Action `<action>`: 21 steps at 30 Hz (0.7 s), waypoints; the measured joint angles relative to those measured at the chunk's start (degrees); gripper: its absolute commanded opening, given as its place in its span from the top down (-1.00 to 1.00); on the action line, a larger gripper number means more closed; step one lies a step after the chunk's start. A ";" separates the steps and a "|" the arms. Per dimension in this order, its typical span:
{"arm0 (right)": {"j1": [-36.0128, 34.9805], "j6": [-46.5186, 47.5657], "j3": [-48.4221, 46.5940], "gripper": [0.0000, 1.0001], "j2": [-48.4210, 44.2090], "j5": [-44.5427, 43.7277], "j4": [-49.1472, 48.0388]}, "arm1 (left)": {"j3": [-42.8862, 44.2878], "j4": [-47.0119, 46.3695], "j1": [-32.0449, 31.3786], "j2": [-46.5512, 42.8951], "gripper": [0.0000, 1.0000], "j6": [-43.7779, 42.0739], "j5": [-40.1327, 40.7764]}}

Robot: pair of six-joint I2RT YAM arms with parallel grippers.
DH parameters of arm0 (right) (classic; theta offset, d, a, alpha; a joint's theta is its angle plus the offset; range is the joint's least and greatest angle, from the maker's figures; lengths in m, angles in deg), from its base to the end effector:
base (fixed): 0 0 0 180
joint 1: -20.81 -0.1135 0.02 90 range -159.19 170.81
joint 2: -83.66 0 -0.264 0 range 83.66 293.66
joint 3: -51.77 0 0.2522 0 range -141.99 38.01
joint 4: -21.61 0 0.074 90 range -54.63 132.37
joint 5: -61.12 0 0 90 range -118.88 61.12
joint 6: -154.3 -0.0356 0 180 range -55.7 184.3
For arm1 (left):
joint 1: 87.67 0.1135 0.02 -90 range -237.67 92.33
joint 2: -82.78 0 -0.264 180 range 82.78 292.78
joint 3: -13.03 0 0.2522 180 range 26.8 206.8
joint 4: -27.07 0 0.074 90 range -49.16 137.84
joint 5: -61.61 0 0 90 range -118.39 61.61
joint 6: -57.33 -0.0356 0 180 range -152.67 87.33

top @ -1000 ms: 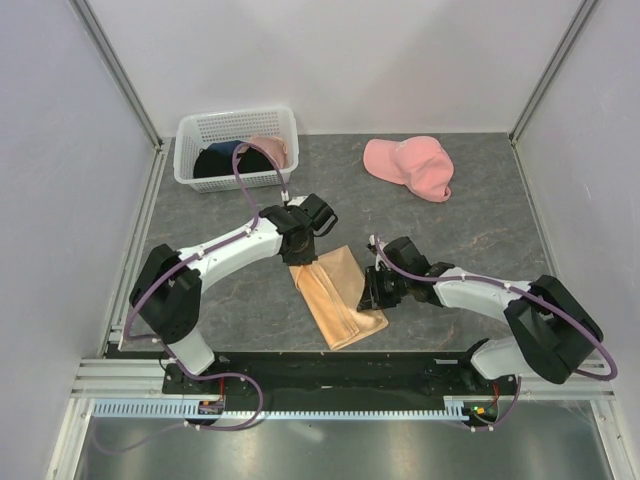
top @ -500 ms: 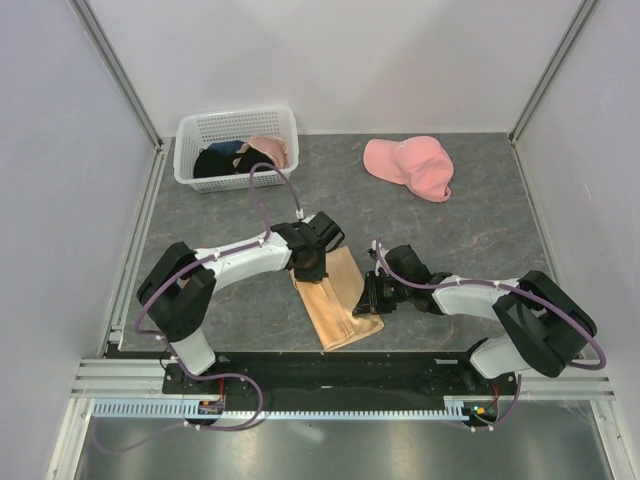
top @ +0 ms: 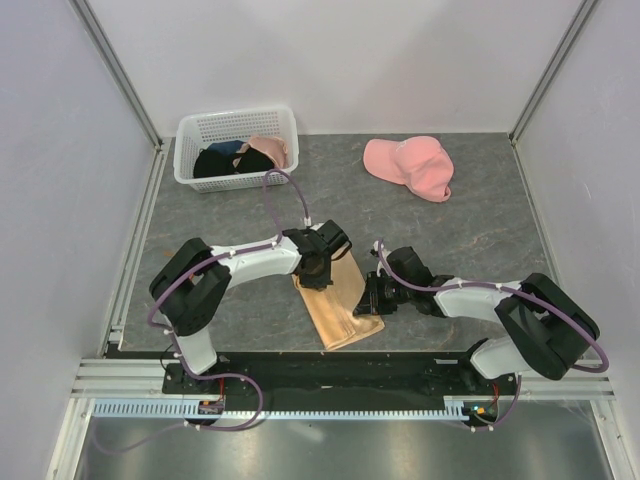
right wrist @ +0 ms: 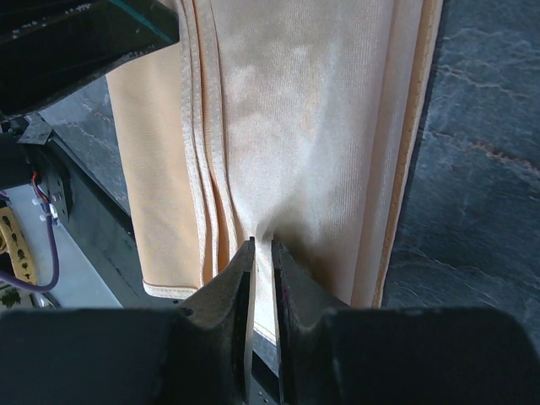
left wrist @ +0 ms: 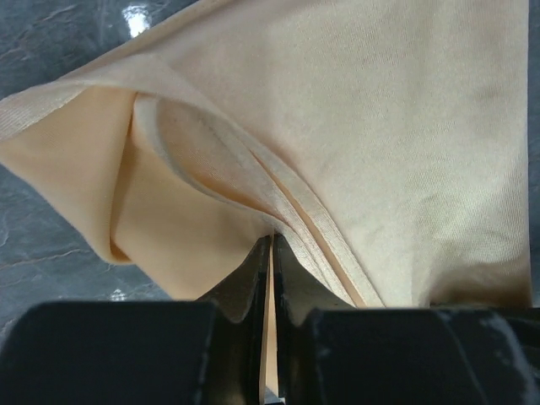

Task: Fold the napkin into a case and place the utensils inside
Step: Smooth out the 2/3-rectangle-folded napkin at the center of the board.

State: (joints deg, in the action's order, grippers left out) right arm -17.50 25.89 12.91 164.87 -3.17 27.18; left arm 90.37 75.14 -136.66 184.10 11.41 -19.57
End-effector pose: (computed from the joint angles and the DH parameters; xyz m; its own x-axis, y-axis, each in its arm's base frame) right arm 0.1765 0.1591 0.1258 -0.9451 -0.0333 -0.3251 -0.2546 0.6986 0.6687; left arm 0.2245 -0.2499 0.1660 -0.9456 0.0398 -0.3229 0.0791 0.9908 -0.1096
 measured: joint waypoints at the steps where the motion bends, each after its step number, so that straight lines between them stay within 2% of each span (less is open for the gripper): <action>1: 0.00 -0.22 0.13 0.59 0.00 0.07 -0.24 | 0.31 -0.31 0.00 0.76 0.83 0.00 -0.07; 9: -0.11 -0.22 0.42 0.60 -0.07 -0.28 -0.63 | 0.94 -2.43 -0.13 1.51 0.82 0.00 -0.87; 12: -0.17 0.63 -0.22 0.59 -0.07 -0.59 0.39 | 0.94 -2.91 -0.33 1.51 0.75 -0.02 -0.83; 15: -0.22 1.40 -1.11 0.52 -0.37 -1.18 2.45 | 0.85 -2.62 -0.39 0.79 0.57 -0.09 -0.17; 21: -0.20 5.16 -7.54 0.31 -0.90 -5.31 12.22 | 0.70 -0.11 2.01 -7.32 0.57 -0.72 1.62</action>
State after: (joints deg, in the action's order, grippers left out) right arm -17.69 31.04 5.37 163.98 -8.48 39.40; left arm 91.07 75.03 -134.65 176.78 10.68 -17.95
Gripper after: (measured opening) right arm 0.306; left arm 0.223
